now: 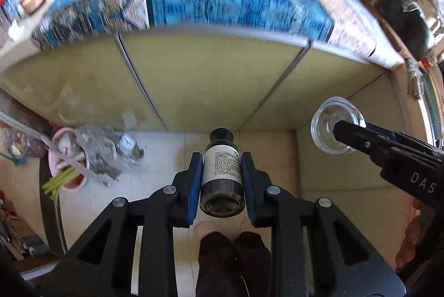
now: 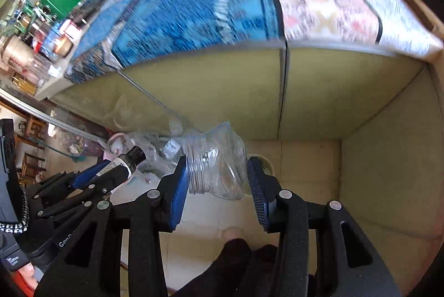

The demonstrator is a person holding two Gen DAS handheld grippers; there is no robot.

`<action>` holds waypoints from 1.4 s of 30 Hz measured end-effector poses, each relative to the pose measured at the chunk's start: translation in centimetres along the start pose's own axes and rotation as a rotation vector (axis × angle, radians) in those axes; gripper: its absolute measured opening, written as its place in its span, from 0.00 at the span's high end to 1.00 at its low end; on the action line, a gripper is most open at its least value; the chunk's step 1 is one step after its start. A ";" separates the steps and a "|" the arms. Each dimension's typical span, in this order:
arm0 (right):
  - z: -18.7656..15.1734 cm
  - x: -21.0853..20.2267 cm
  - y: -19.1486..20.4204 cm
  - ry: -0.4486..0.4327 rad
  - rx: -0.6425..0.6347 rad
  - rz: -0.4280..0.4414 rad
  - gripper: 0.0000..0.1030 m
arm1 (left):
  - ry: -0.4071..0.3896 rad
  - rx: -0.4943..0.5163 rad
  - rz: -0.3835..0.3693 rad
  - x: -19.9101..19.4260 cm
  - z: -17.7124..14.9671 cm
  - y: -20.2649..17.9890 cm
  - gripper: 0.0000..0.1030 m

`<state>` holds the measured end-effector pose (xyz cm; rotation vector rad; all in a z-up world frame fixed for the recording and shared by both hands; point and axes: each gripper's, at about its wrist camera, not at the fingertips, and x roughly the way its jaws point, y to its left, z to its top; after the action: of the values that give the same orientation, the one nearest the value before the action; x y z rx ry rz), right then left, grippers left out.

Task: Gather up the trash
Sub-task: 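Carry the dark bottle and clear cup down over the floor bin, then open both grippers, dropping the bottle and cup into the bin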

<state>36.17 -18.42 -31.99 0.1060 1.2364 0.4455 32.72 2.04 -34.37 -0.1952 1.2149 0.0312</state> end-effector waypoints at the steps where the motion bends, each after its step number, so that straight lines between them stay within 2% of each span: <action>1: -0.4 1.3 -0.9 0.018 0.002 -0.001 0.62 | 0.017 -0.015 -0.003 1.3 -0.4 0.0 0.74; 7: -3.0 10.0 -5.6 0.121 0.008 -0.013 0.62 | 0.103 -0.090 -0.002 10.8 -3.4 -0.4 0.74; 14: -6.1 20.7 -9.1 0.211 0.012 -0.012 0.62 | 0.177 -0.155 -0.020 22.5 -7.0 0.7 0.74; 19: -7.3 27.8 -10.6 0.244 -0.004 -0.008 0.62 | 0.217 -0.173 -0.023 30.7 -9.7 1.8 0.74; 25: -7.5 35.1 -11.5 0.256 -0.036 -0.011 0.62 | 0.272 -0.269 -0.055 40.0 -12.2 3.4 0.74; 29: -7.7 38.5 -12.0 0.272 -0.025 0.012 0.62 | 0.274 -0.295 -0.054 43.6 -12.8 4.2 0.74; 34: -7.5 40.6 -12.5 0.287 -0.049 0.016 0.62 | 0.270 -0.324 -0.058 46.8 -13.0 4.9 0.74; 37: -7.5 41.6 -12.2 0.310 -0.080 0.012 0.62 | 0.273 -0.339 -0.073 48.0 -12.8 5.4 0.74; 39: -7.3 42.3 -12.4 0.337 -0.088 0.000 0.57 | 0.282 -0.345 -0.078 48.3 -12.5 5.4 0.73; 42: -7.3 41.9 -12.7 0.344 -0.083 0.004 0.55 | 0.302 -0.331 -0.062 48.4 -12.4 5.2 0.73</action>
<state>43.53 -15.10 -75.63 -0.0411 1.5530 0.5328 37.53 1.22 -84.32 -0.5418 1.4999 0.1535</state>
